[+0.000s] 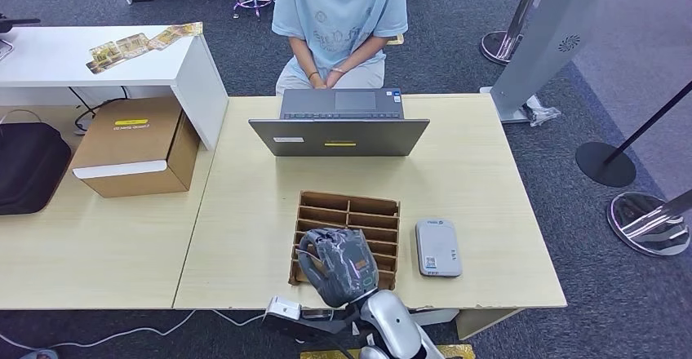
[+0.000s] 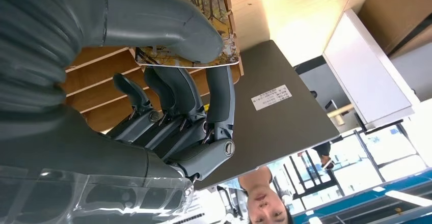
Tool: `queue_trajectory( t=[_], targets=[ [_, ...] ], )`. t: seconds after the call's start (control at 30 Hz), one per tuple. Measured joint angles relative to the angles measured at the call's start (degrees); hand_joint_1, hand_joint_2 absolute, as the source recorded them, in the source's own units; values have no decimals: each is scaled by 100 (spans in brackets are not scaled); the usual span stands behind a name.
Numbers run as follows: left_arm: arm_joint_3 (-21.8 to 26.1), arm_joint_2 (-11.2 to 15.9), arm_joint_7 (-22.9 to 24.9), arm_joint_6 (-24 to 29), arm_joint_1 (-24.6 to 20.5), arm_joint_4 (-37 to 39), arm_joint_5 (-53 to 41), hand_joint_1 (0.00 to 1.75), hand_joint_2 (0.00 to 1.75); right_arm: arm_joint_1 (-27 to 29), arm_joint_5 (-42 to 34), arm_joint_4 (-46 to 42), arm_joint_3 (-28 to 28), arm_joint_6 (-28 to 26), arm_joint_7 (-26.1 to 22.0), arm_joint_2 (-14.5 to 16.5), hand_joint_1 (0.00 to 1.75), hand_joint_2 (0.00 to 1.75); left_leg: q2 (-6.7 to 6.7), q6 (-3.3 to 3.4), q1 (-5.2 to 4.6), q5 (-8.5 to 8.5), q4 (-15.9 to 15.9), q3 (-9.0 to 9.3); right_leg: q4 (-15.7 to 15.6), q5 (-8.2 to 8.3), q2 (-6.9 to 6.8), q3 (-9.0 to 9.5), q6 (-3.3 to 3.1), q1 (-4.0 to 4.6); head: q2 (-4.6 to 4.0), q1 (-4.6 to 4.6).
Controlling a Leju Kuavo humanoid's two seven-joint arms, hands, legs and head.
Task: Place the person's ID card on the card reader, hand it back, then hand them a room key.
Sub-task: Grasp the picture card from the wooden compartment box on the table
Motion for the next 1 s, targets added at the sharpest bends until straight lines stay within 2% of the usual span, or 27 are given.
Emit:
queue_trajectory(
  t=[0.17, 0.47, 0.67, 0.87, 1.0],
  targets=[
    [-4, 1, -2, -6, 0, 1, 0, 0, 0, 21, -120, -117, 0, 20, -37, -27, 174, 175, 0, 0, 0, 0, 0, 0, 0, 0, 0, 0, 0, 0, 0, 0],
    [-5, 3, -4, -28, 0, 0, 2, 0, 0, 72, -570, -402, 0, -9, -354, -51, 175, 175, 0, 0, 0, 0, 0, 0, 0, 0, 0, 0, 0, 0, 0, 0],
    [-14, 5, -49, -38, 1, 1, -36, 0, 0, 99, -657, -602, 0, -222, -570, -61, 175, 175, -1, 0, -1, 0, 0, 0, 0, 0, 0, 0, 0, 0, 0, 0],
    [-33, 5, -107, -41, 9, 1, -85, 0, 0, 115, -200, -870, 0, -563, -649, -104, 175, 175, -1, 0, -2, 0, 0, 0, 0, 0, 0, 0, 0, -1, 0, 0],
    [-78, 5, -136, -54, 9, 0, -129, 0, 0, 34, 776, -903, 0, -1018, -456, -121, 175, 175, -1, 0, -2, 0, 0, 0, 0, 0, 0, 1, 0, -2, 0, -1]
  ],
)
